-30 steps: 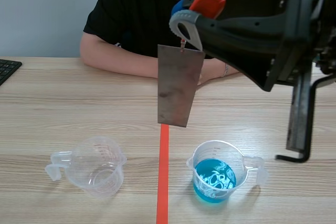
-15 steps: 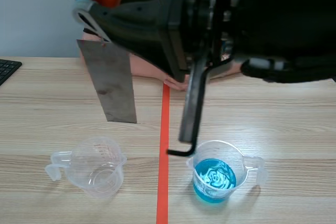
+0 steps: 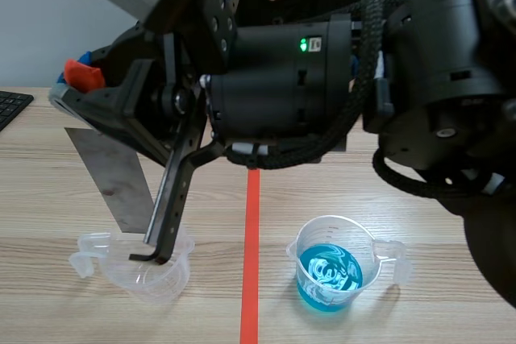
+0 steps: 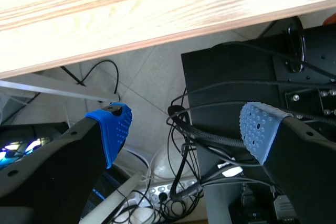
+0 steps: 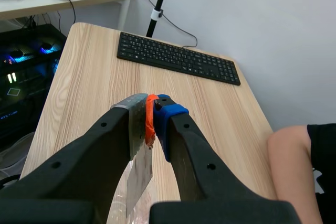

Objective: Do the redox reaction experiment.
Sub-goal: 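Put the plate into the left beaker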

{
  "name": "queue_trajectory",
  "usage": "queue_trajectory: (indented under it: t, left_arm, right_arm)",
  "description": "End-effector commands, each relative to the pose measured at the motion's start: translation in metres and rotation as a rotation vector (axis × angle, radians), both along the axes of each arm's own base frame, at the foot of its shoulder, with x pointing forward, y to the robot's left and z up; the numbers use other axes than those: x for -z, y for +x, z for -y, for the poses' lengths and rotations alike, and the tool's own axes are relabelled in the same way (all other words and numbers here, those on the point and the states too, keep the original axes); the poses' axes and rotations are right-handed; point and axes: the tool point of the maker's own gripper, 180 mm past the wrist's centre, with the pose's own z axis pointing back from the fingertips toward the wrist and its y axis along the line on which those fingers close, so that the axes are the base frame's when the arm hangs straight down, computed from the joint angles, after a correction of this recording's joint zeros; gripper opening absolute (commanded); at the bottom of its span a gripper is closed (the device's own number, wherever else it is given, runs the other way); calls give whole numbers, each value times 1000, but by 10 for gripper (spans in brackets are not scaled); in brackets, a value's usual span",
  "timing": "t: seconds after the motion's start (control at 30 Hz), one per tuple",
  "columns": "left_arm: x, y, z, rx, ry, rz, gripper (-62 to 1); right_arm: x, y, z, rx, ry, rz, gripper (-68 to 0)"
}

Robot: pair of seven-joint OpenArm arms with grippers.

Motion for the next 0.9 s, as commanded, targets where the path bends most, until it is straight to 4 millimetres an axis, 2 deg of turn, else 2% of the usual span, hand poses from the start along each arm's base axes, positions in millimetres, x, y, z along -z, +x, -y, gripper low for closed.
queue_trajectory:
  t: [0.0,0.23,0.5,0.87]
  left_arm:
    - [-2,0,3,0,-8,6,-153]
    - [-1,-2,3,-1,-10,-3,-153]
    - [-1,-2,3,0,-10,-3,-153]
    - [0,-3,5,1,-15,-5,-153]
  right_arm:
    - [-11,3,-3,2,33,21,-658]
    - [5,8,-17,5,12,-10,-658]
    - [24,18,-24,30,-10,-57,-658]
    - [63,33,-29,78,-57,-85,-658]
